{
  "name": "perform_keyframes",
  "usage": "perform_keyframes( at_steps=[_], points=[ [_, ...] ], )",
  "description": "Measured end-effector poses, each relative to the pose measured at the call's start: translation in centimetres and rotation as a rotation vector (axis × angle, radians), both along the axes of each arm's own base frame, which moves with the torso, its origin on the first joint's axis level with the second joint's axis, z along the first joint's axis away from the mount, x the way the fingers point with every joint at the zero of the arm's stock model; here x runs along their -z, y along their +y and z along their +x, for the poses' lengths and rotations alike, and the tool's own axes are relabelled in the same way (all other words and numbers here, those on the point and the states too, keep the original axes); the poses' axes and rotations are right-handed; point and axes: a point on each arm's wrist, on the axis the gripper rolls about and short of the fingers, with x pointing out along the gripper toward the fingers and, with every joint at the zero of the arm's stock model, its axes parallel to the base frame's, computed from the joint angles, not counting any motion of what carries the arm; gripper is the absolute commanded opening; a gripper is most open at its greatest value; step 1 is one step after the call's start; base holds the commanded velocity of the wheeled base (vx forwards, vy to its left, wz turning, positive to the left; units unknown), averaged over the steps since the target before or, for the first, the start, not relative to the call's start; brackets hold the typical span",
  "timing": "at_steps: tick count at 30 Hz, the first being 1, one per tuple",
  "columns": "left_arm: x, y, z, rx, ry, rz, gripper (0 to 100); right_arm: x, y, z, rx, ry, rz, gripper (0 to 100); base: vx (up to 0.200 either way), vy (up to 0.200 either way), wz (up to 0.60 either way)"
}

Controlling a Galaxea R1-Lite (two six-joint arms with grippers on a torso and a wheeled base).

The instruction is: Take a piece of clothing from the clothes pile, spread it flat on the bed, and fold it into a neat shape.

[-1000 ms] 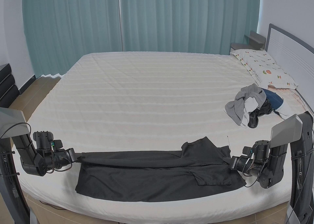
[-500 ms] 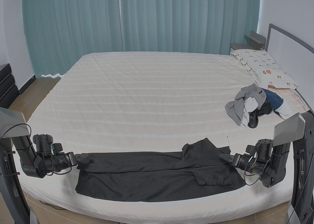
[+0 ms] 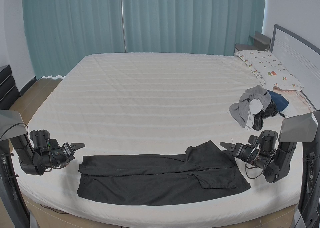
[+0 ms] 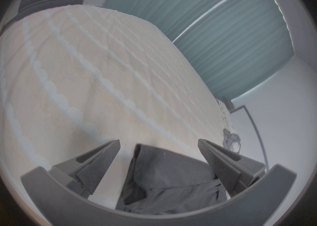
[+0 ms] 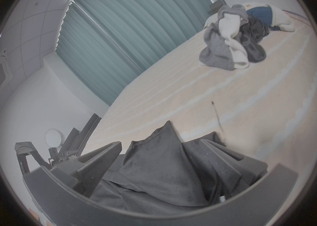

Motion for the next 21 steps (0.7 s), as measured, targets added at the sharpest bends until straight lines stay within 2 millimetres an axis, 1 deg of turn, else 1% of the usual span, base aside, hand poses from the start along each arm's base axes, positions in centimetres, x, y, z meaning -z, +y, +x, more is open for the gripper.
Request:
perform_keyframes(
  at_steps=[4,8,14,20,21],
  points=[
    [-0.4,-0.2,1.1,-0.040,-0.005,-0.061,100,0.5,1.3,1.1,-0.031,0.037,-0.005,100,0.000,0.000,0.00],
    [-0.3,-0.8,2.0,-0.061,-0.004,-0.076,100,1.5,2.3,2.2,-0.047,0.052,-0.009,100,0.000,0.000,0.00],
    [0.3,-1.6,2.8,-0.078,0.003,-0.057,100,2.5,2.5,3.0,-0.049,0.056,-0.010,100,0.000,0.000,0.00],
    [0.6,-1.8,2.9,-0.073,0.008,-0.057,100,3.0,2.3,2.7,-0.050,0.070,-0.015,100,0.000,0.000,0.00],
    [0.6,-1.8,2.9,-0.074,0.009,-0.057,100,3.1,2.2,2.6,-0.051,0.075,-0.016,0,0.000,0.000,0.00]
  ],
)
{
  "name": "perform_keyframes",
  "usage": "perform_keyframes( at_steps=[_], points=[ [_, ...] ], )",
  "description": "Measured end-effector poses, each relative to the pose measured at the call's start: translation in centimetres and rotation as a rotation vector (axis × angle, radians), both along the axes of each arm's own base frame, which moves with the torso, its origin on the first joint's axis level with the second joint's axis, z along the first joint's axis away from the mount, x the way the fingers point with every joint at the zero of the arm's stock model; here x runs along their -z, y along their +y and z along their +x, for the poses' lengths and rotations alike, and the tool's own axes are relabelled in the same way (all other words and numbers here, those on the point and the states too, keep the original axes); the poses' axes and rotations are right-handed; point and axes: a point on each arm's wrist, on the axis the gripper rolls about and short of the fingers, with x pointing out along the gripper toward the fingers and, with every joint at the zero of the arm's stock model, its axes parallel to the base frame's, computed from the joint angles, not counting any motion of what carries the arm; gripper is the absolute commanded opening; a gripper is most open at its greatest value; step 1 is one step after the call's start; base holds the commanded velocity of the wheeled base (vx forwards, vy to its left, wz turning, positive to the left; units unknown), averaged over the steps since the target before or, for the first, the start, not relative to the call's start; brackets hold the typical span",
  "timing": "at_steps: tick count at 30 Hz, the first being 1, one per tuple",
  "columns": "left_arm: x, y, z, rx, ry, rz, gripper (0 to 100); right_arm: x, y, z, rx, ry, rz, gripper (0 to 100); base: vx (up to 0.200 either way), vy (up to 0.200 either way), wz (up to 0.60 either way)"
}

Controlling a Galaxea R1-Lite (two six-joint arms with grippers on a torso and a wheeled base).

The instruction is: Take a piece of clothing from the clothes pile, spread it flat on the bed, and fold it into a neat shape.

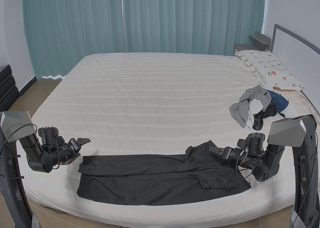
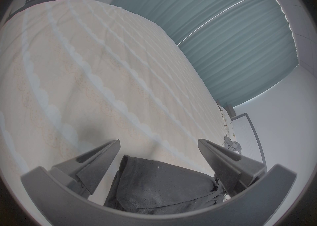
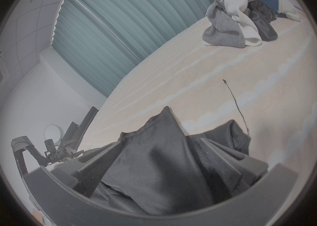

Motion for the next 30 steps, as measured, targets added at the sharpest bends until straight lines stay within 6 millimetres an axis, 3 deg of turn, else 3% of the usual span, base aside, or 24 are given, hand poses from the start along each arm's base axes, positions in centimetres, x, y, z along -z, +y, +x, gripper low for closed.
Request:
perform_keyframes(
  at_steps=[9,30],
  points=[
    [0.1,0.0,0.0,0.001,0.002,0.000,100,0.3,-0.6,-1.0,0.000,0.019,-0.011,0,0.000,0.000,0.00],
    [0.3,0.0,0.0,0.002,0.005,0.005,100,-1.9,-3.2,-4.9,-0.060,0.028,0.049,0,0.000,0.000,0.00]
  ],
)
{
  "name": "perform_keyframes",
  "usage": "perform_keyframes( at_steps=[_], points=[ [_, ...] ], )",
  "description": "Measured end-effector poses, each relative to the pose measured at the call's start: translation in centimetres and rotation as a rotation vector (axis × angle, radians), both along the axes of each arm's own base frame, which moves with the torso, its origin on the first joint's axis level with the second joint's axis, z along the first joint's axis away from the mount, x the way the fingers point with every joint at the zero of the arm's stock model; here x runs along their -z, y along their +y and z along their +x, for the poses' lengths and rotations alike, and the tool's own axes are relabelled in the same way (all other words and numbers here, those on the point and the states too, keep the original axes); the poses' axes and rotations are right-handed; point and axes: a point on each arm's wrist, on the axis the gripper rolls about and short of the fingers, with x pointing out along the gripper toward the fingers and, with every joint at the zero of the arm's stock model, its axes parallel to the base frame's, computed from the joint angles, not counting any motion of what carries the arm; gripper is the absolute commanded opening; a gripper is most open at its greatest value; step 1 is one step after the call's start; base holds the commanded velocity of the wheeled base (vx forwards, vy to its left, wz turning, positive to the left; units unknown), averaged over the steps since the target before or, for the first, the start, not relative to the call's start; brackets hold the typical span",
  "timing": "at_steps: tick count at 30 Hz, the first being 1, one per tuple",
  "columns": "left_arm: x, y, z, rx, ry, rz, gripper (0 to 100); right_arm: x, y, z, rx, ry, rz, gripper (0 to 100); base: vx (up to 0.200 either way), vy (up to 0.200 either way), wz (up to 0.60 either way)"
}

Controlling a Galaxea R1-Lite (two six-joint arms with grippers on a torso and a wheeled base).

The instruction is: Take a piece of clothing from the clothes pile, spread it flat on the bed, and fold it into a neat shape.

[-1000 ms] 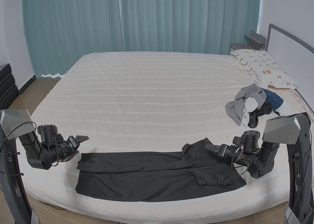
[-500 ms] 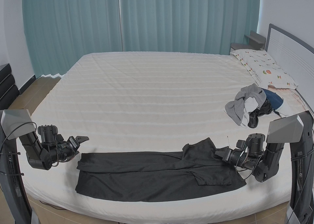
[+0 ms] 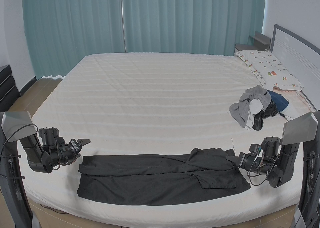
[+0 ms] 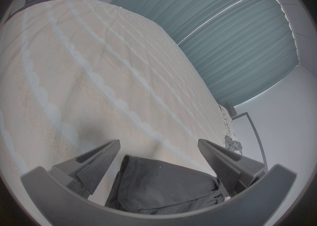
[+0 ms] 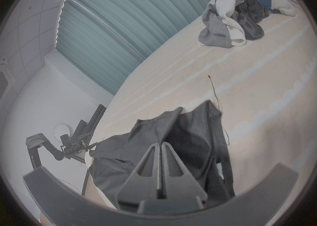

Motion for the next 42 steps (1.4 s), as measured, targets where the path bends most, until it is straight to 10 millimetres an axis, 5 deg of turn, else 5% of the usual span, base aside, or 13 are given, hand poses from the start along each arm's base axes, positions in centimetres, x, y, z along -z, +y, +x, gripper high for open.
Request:
perform_keyframes(
  at_steps=[18,19,42],
  points=[
    [0.0,0.0,0.0,0.000,0.001,0.000,100,0.8,-0.7,-2.2,-0.007,0.101,-0.010,0,0.000,0.000,0.00],
    [0.0,0.0,0.0,0.001,0.002,0.001,100,0.8,-0.8,-2.2,-0.004,0.103,-0.010,100,0.000,0.000,0.00],
    [1.1,-1.0,-1.5,0.060,0.063,0.183,100,-0.7,-2.8,-0.3,0.118,0.030,0.027,100,0.000,0.000,0.00]
  ],
)
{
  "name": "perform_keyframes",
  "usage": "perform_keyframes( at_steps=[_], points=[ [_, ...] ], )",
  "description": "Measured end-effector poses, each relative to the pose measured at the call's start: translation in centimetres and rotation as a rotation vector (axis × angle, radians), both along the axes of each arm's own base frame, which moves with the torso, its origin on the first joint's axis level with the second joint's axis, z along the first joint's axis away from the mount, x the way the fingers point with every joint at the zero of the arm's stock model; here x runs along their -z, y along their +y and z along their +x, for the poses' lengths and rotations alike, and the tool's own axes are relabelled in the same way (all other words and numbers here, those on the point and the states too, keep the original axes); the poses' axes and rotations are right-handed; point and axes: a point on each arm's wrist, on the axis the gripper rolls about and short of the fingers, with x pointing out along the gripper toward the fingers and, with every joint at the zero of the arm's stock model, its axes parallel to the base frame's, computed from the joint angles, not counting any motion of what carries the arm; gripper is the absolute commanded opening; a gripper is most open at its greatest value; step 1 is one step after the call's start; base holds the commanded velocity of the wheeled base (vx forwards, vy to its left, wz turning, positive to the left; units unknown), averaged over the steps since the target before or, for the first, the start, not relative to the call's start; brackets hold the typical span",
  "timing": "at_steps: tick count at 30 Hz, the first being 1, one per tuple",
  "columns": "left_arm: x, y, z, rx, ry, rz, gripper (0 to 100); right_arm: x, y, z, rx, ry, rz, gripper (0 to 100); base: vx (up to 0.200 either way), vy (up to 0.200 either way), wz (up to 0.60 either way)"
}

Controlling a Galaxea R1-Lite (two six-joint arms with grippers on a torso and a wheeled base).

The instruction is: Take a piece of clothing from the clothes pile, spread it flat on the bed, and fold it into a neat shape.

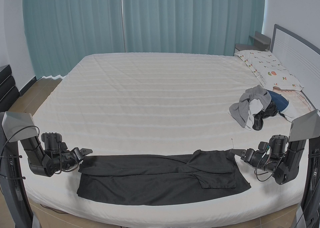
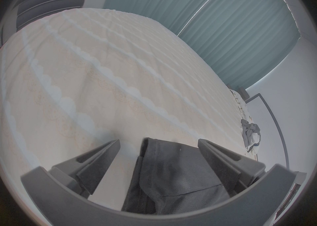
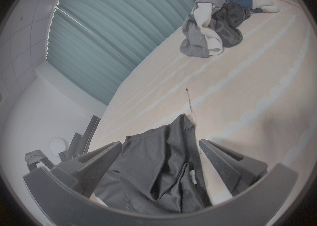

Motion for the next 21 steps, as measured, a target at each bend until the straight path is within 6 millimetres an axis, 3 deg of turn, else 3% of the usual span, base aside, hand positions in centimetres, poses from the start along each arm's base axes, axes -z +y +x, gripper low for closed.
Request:
perform_keyframes(
  at_steps=[4,5,21],
  points=[
    [0.0,-0.7,0.2,0.009,-0.004,0.009,100,0.2,-0.2,0.7,0.046,-0.003,-0.005,100,0.000,0.000,0.00],
    [0.0,-0.8,0.2,0.012,-0.005,0.009,0,0.3,-0.2,0.7,0.049,-0.001,-0.006,100,0.000,0.000,0.00],
    [0.4,-0.4,1.1,-0.057,-0.014,0.059,0,1.9,-0.8,1.6,0.069,0.017,-0.004,100,0.000,0.000,0.00]
  ],
)
